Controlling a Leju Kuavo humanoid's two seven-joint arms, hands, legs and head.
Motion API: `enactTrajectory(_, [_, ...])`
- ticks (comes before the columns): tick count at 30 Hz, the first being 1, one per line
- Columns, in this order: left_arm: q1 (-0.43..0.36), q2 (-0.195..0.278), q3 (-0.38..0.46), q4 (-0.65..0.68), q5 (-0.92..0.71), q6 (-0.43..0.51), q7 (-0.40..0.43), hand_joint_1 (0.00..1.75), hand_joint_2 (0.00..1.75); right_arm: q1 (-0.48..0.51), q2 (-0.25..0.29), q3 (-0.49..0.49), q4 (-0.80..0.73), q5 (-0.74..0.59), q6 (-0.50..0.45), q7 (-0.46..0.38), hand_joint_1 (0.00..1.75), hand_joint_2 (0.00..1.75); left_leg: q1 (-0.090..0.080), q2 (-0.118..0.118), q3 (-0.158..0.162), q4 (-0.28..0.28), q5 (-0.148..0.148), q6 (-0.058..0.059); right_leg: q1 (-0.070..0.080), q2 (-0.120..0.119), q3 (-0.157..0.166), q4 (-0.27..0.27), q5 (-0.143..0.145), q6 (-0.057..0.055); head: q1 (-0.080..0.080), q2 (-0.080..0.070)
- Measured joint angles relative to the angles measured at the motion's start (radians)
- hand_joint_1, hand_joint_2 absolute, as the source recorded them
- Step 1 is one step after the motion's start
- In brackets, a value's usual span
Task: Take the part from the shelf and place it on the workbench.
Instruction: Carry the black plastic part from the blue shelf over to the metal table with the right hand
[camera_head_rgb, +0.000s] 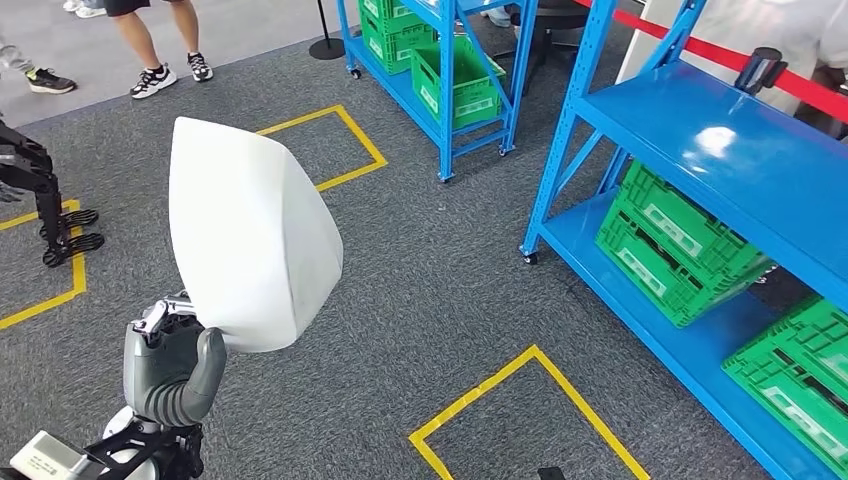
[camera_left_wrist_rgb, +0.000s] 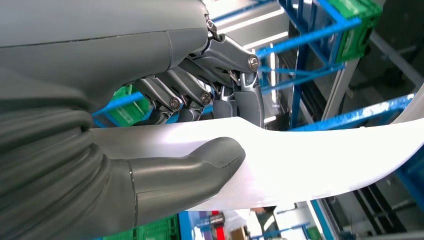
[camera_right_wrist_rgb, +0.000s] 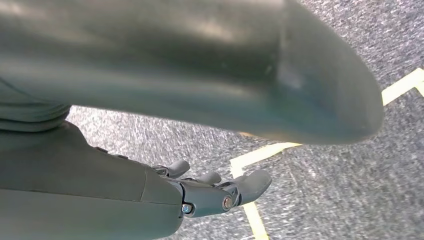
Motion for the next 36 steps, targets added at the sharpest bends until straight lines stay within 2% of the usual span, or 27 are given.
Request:
enactTrajectory(2, [-0.001, 0.0, 0.0, -0.002, 0.003, -0.003, 0.0, 1.75, 1.75, 0.0, 0.0, 0.0, 0.0, -0.002, 0.0, 0.0, 0.0, 0.0, -0.009, 0.026, 0.036, -0.07, 0.015, 0.012, 0.003, -0.019, 0.003, 0.0, -0.002, 0.008, 0.001, 0.0])
enactTrajectory(4, [0.0, 0.0, 0.0, -0.002, 0.004, -0.004, 0.0, 1.75, 1.75, -0.003, 0.0, 0.0, 0.0, -0.003, 0.0, 0.0, 0.0, 0.0, -0.012, 0.004, 0.032, -0.076, 0.019, 0.023, 0.003, -0.039, 0.006, -0.002, -0.002, 0.019, 0.001, 0.0])
enactTrajectory(5, [0.001, 0.0, 0.0, -0.002, 0.004, -0.004, 0.0, 1.75, 1.75, -0.005, 0.001, 0.0, 0.0, -0.003, -0.001, 0.0, 0.0, 0.0, -0.01, -0.009, 0.032, -0.08, 0.023, 0.028, 0.001, -0.031, 0.007, 0.001, -0.006, 0.025, 0.002, 0.0])
enactTrajectory(7, [-0.001, -0.002, 0.0, -0.002, 0.002, -0.004, 0.0, 1.75, 1.75, -0.007, 0.001, 0.0, 0.0, -0.003, -0.002, -0.001, 0.0, 0.0, -0.004, -0.032, 0.035, -0.091, 0.033, 0.04, -0.004, 0.029, -0.012, 0.051, -0.04, 0.038, 0.004, 0.0])
enactTrajectory(8, [-0.002, -0.002, 0.0, -0.002, 0.0, -0.004, 0.0, 1.75, 1.75, -0.006, 0.001, -0.001, 0.0, -0.002, -0.002, -0.001, 0.0, 0.0, -0.001, -0.043, 0.035, -0.093, 0.037, 0.043, -0.007, 0.068, -0.038, 0.107, -0.071, 0.042, 0.005, 0.0])
enactTrajectory(9, [-0.003, -0.003, 0.0, -0.002, -0.003, -0.003, 0.0, 1.75, 1.75, -0.004, 0.001, -0.001, 0.0, 0.0, -0.002, 0.0, 0.0, 0.0, 0.001, -0.056, 0.033, -0.093, 0.039, 0.046, -0.008, 0.09, -0.071, 0.175, -0.104, 0.045, 0.006, 0.0])
enactTrajectory(10, [-0.002, -0.004, 0.0, -0.001, -0.005, -0.003, 0.0, 1.75, 1.75, -0.001, 0.001, -0.001, 0.0, 0.003, -0.003, 0.0, 0.0, 0.0, 0.001, -0.069, 0.031, -0.092, 0.04, 0.047, -0.008, 0.097, -0.103, 0.238, -0.127, 0.048, 0.006, 0.0])
enactTrajectory(11, [0.0, -0.004, 0.0, 0.001, -0.006, -0.003, 0.0, 1.75, 1.75, 0.002, 0.001, -0.001, 0.0, 0.009, -0.004, 0.001, 0.0, 0.0, 0.001, -0.085, 0.029, -0.09, 0.04, 0.046, -0.009, 0.099, -0.123, 0.275, -0.132, 0.049, 0.006, 0.0])
enactTrajectory(12, [0.002, -0.004, 0.0, 0.002, -0.008, -0.003, 0.0, 1.75, 1.75, 0.004, 0.001, -0.001, 0.0, 0.016, -0.004, 0.002, 0.0, 0.0, 0.002, -0.101, 0.027, -0.088, 0.041, 0.045, -0.01, 0.1, -0.125, 0.274, -0.117, 0.05, 0.006, 0.0])
enactTrajectory(13, [0.003, -0.004, 0.0, 0.004, -0.009, -0.003, 0.0, 1.75, 1.75, 0.006, 0.001, -0.001, 0.0, 0.022, -0.005, 0.004, 0.0, 0.0, 0.004, -0.118, 0.027, -0.084, 0.041, 0.043, -0.013, 0.104, -0.107, 0.233, -0.085, 0.051, 0.006, 0.0])
enactTrajectory(15, [0.004, -0.005, 0.001, 0.006, -0.014, -0.002, 0.0, 1.75, 1.75, 0.007, 0.0, 0.0, 0.0, 0.031, -0.006, 0.008, 0.0, 0.0, 0.007, -0.147, 0.023, -0.074, 0.038, 0.032, -0.02, 0.14, -0.043, 0.096, -0.022, 0.055, 0.007, 0.0])
enactTrajectory(17, [0.004, -0.007, 0.001, 0.006, -0.018, -0.001, 0.001, 1.75, 1.75, 0.005, 0.0, 0.0, 0.0, 0.033, -0.005, 0.012, 0.0, 0.0, 0.009, -0.171, 0.014, -0.066, 0.037, 0.017, -0.022, 0.171, -0.009, 0.02, -0.001, 0.05, 0.007, 0.0])
enactTrajectory(19, [0.005, -0.008, 0.001, 0.007, -0.019, 0.0, 0.002, 1.75, 1.75, 0.003, 0.0, 0.0, 0.0, 0.035, -0.004, 0.016, 0.0, 0.0, 0.011, -0.193, 0.005, -0.07, 0.042, 0.001, -0.018, 0.159, -0.008, 0.013, 0.0, 0.035, 0.008, 0.0])
enactTrajectory(20, [0.007, -0.008, 0.001, 0.008, -0.019, 0.0, 0.002, 1.75, 1.75, 0.002, 0.0, 0.0, 0.0, 0.037, -0.003, 0.018, 0.0, 0.0, 0.012, -0.187, 0.002, -0.07, 0.044, -0.005, -0.017, 0.146, -0.008, 0.01, 0.003, 0.026, 0.008, 0.0])
enactTrajectory(21, [0.008, -0.007, 0.001, 0.009, -0.019, 0.0, 0.002, 1.75, 1.75, 0.002, 0.0, 0.0, 0.0, 0.038, -0.003, 0.02, 0.0, 0.0, 0.012, -0.165, -0.005, -0.06, 0.037, -0.009, -0.017, 0.133, -0.007, 0.008, 0.006, 0.017, 0.006, 0.0])
enactTrajectory(22, [0.008, -0.007, 0.001, 0.01, -0.019, 0.0, 0.003, 1.75, 1.75, 0.003, 0.0, 0.0, 0.0, 0.041, -0.002, 0.021, 0.0, 0.0, 0.011, -0.134, -0.019, -0.031, 0.019, -0.012, -0.017, 0.12, -0.007, 0.005, 0.007, 0.009, 0.003, 0.0])
enactTrajectory(23, [0.008, -0.007, 0.001, 0.012, -0.019, 0.0, 0.003, 1.75, 1.75, 0.004, 0.0, 0.0, 0.0, 0.043, -0.002, 0.021, 0.0, 0.0, 0.009, -0.096, -0.042, 0.019, -0.01, -0.014, -0.015, 0.106, -0.008, 0.004, 0.008, 0.004, 0.001, 0.0])
enactTrajectory(24, [0.008, -0.007, 0.001, 0.014, -0.019, 0.0, 0.003, 1.75, 1.75, 0.006, 0.0, 0.0, 0.0, 0.044, -0.002, 0.022, 0.0, 0.0, 0.009, -0.072, -0.072, 0.083, -0.045, -0.016, -0.012, 0.092, -0.009, 0.004, 0.007, 0.0, -0.002, 0.0])
enactTrajectory(26, [0.01, -0.006, 0.001, 0.02, -0.019, 0.0, 0.004, 1.75, 1.75, 0.009, 0.0, 0.0, 0.0, 0.045, -0.002, 0.024, 0.0, 0.0, 0.009, -0.059, -0.122, 0.197, -0.091, -0.018, -0.007, 0.06, -0.01, 0.004, 0.005, -0.003, -0.002, 0.0])
enactTrajectory(27, [0.011, -0.006, 0.001, 0.023, -0.018, 0.0, 0.004, 1.75, 1.75, 0.01, 0.0, 0.0, 0.0, 0.045, -0.001, 0.026, 0.0, 0.0, 0.009, -0.057, -0.124, 0.21, -0.088, -0.017, -0.005, 0.045, -0.01, 0.004, 0.005, -0.004, -0.002, 0.0])
enactTrajectory(28, [0.012, -0.005, 0.001, 0.026, -0.018, 0.0, 0.004, 1.75, 1.75, 0.009, 0.0, 0.0, 0.0, 0.045, -0.001, 0.027, 0.0, 0.0, 0.008, -0.053, -0.105, 0.182, -0.068, -0.014, -0.003, 0.029, -0.009, 0.004, 0.004, -0.005, -0.002, 0.0])
enactTrajectory(29, [0.013, -0.005, 0.001, 0.027, -0.017, 0.0, 0.004, 1.75, 1.75, 0.008, 0.0, 0.0, 0.0, 0.045, -0.001, 0.027, 0.0, 0.0, 0.006, -0.039, -0.069, 0.12, -0.038, -0.008, -0.001, 0.016, -0.007, 0.004, 0.003, -0.005, -0.002, 0.0])
enactTrajectory(31, [0.012, -0.006, 0.001, 0.028, -0.016, 0.0, 0.003, 1.75, 1.75, 0.008, 0.0, 0.0, 0.0, 0.047, 0.001, 0.026, 0.0, 0.0, -0.006, 0.012, 0.005, -0.015, 0.005, 0.008, 0.003, -0.008, -0.002, 0.005, -0.001, 0.0, -0.002, 0.0])
enactTrajectory(32, [0.013, -0.006, 0.001, 0.028, -0.016, 0.0, 0.002, 1.75, 1.75, 0.008, 0.0, 0.001, 0.0, 0.047, 0.002, 0.024, 0.0, 0.0, -0.012, 0.029, 0.024, -0.053, 0.013, 0.015, 0.005, -0.019, -0.001, 0.005, -0.003, 0.004, -0.001, 0.0])
enactTrajectory(33, [0.014, -0.006, 0.001, 0.028, -0.016, 0.0, 0.002, 1.75, 1.75, 0.008, 0.0, 0.001, 0.0, 0.048, 0.004, 0.022, 0.0, 0.0, -0.017, 0.034, 0.03, -0.069, 0.013, 0.021, 0.005, -0.029, 0.001, 0.005, -0.004, 0.009, -0.001, 0.0])
enactTrajectory(35, [0.018, -0.007, 0.002, 0.028, -0.016, 0.001, 0.001, 1.75, 1.75, 0.005, 0.0, 0.001, 0.0, 0.049, 0.006, 0.02, 0.0, 0.0, -0.016, 0.006, 0.03, -0.075, 0.02, 0.031, 0.003, -0.049, 0.007, 0.004, -0.007, 0.02, -0.001, 0.0])
enactTrajectory(36, [0.02, -0.007, 0.003, 0.027, -0.016, 0.002, 0.0, 1.75, 1.75, 0.004, 0.0, 0.001, 0.0, 0.051, 0.006, 0.02, 0.0, 0.0, -0.013, -0.008, 0.034, -0.082, 0.025, 0.037, 0.001, -0.036, 0.008, 0.01, -0.014, 0.026, 0.0, 0.0])
